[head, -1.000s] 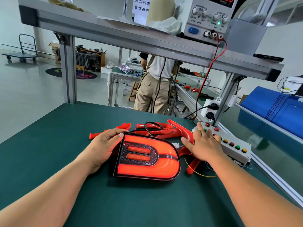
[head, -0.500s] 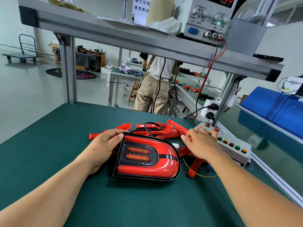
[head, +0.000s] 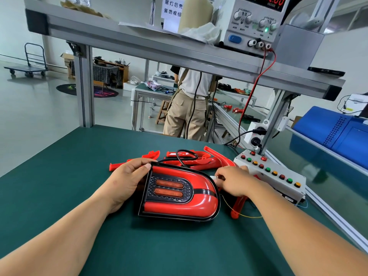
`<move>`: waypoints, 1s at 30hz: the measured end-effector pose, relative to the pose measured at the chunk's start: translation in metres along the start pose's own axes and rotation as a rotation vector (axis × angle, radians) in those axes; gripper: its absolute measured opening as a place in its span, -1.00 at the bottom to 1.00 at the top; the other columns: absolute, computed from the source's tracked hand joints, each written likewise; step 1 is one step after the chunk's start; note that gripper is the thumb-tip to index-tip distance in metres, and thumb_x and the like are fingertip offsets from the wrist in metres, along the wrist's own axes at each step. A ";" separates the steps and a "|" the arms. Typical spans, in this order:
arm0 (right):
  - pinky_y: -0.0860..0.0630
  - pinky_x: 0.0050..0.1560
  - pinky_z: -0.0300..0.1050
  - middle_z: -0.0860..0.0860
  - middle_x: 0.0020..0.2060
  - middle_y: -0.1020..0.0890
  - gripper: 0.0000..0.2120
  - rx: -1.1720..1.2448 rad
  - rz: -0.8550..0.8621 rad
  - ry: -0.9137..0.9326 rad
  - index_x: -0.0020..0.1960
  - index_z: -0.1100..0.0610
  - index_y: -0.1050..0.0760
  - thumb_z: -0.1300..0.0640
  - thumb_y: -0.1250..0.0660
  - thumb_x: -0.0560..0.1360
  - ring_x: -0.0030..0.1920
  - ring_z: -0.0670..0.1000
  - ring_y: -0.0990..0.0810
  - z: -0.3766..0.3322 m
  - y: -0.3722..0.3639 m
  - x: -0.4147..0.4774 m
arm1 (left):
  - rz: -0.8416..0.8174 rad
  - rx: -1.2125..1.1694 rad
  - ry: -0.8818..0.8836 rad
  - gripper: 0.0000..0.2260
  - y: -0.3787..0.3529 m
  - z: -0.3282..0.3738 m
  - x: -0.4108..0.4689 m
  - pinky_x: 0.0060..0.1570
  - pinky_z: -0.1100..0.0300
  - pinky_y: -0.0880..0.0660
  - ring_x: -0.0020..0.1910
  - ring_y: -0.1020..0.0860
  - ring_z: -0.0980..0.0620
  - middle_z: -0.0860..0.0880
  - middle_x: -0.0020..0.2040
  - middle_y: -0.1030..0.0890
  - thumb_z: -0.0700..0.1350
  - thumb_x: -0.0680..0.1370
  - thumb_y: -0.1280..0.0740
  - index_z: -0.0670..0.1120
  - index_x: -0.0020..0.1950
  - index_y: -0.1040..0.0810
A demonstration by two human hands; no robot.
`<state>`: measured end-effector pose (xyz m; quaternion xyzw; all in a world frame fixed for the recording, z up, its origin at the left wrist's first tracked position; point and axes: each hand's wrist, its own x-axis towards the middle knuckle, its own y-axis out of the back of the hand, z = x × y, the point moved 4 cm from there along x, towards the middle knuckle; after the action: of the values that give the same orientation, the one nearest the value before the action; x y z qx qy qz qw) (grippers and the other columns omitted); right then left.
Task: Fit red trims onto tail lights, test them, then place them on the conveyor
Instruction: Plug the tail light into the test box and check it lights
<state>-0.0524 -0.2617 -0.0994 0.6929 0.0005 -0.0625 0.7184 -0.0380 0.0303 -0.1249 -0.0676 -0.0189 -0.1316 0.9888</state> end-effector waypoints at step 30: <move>-0.37 -0.18 -0.12 -0.12 0.11 -0.65 -0.35 0.029 0.328 0.072 0.33 -0.33 -0.39 -0.54 0.08 0.37 0.14 0.03 -0.59 0.004 0.004 -0.014 | -0.022 -0.018 -0.006 -0.80 0.000 -0.002 0.002 0.02 0.05 -0.61 -0.13 -0.63 -0.02 -0.15 -0.05 -0.69 -0.19 0.65 -0.22 -0.14 0.16 -0.61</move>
<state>-0.0662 -0.2641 -0.0937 0.6956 -0.0879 0.0806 0.7085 -0.0355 0.0298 -0.1272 -0.0766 -0.0216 -0.1424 0.9866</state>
